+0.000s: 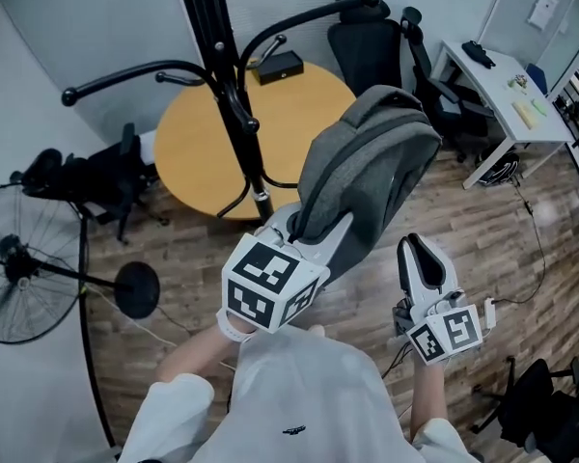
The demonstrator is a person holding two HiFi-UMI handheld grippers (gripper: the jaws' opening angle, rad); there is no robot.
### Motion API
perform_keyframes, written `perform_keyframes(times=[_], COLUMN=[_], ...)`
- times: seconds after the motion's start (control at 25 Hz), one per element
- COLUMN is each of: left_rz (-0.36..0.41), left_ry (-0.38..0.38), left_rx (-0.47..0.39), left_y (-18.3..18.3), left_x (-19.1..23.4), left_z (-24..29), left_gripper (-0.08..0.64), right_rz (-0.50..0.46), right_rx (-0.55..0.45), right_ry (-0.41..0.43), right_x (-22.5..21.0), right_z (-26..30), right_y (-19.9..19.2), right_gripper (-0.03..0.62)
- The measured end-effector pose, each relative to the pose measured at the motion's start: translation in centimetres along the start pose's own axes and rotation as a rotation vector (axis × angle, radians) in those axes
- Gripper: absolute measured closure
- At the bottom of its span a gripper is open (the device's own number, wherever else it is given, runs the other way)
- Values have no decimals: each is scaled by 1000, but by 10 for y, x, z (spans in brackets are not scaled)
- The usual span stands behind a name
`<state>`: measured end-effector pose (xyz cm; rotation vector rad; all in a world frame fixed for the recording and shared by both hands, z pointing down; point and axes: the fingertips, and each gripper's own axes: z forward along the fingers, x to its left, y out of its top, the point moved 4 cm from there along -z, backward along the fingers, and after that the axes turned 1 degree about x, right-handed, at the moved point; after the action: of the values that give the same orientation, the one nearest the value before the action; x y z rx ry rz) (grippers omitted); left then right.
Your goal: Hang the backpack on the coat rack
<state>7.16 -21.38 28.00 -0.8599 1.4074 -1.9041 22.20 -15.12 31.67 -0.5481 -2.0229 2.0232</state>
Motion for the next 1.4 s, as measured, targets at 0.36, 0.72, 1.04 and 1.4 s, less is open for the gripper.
perform_keyframes(times=[0.36, 0.72, 1.04, 1.4], left_rz=[22, 64, 66, 20], left_ry=[42, 95, 147, 195], left_rx=[-92, -151, -237, -204], left_y=[42, 86, 119, 113], left_x=[-2, -4, 4, 28], left_z=[-6, -11, -17, -9], left_gripper=[456, 456, 456, 454], right_rz=[-45, -41, -35, -41], right_rx=[-38, -64, -90, -99], right_ry=[37, 29, 73, 55], right_x=[-7, -14, -4, -8], right_z=[15, 31, 52, 56], right_y=[21, 32, 44, 49], right_gripper=[549, 544, 488, 483])
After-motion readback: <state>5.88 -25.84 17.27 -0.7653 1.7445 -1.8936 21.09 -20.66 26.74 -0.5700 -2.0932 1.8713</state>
